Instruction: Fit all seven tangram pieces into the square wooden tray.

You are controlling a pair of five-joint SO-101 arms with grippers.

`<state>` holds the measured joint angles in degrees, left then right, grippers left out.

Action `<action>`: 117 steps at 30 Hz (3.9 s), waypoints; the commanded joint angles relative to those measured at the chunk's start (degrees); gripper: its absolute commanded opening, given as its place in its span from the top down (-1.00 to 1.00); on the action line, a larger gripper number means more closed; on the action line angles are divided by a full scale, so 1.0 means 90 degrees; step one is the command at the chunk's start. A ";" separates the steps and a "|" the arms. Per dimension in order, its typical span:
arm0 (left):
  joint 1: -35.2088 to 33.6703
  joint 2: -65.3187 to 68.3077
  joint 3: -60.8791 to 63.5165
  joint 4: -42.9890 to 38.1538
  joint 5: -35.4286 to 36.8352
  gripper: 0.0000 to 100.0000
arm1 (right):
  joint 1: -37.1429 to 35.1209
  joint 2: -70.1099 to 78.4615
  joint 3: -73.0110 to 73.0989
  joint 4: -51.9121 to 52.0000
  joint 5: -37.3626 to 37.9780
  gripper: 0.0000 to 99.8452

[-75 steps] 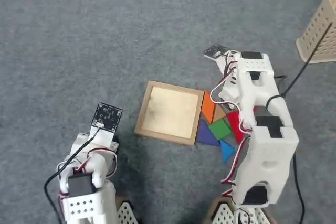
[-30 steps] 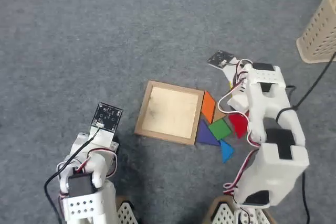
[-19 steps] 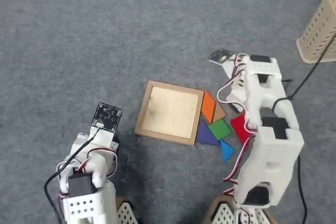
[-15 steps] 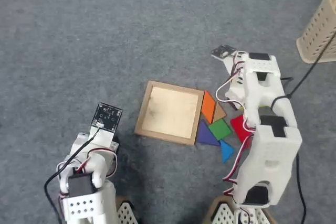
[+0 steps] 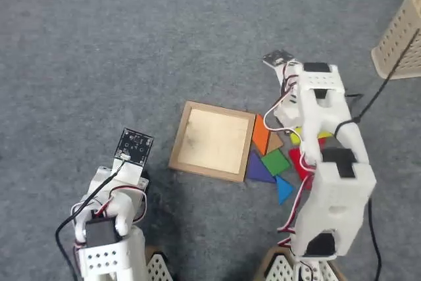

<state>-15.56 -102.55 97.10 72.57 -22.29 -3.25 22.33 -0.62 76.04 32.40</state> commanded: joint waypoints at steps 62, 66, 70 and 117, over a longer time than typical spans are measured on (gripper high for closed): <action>0.0000 -0.0068 -0.0044 0.0020 0.0039 0.65 | -0.0239 -0.0904 -0.0098 0.0200 -0.0176 0.65; 0.0000 -0.0068 -0.0044 0.0020 0.0039 0.65 | -0.0757 -0.1441 -0.0078 0.0405 -0.0303 0.65; 0.0000 -0.0068 -0.0044 0.0020 0.0039 0.65 | -0.1587 -0.1695 -0.0068 0.0444 -0.0332 0.65; 0.0000 -0.0068 -0.0044 0.0020 0.0039 0.65 | -0.2750 -0.3385 0.2628 -0.2398 -0.1289 0.99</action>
<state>-15.56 -102.55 97.10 72.57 -22.29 -30.15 1.32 17.76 59.16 23.43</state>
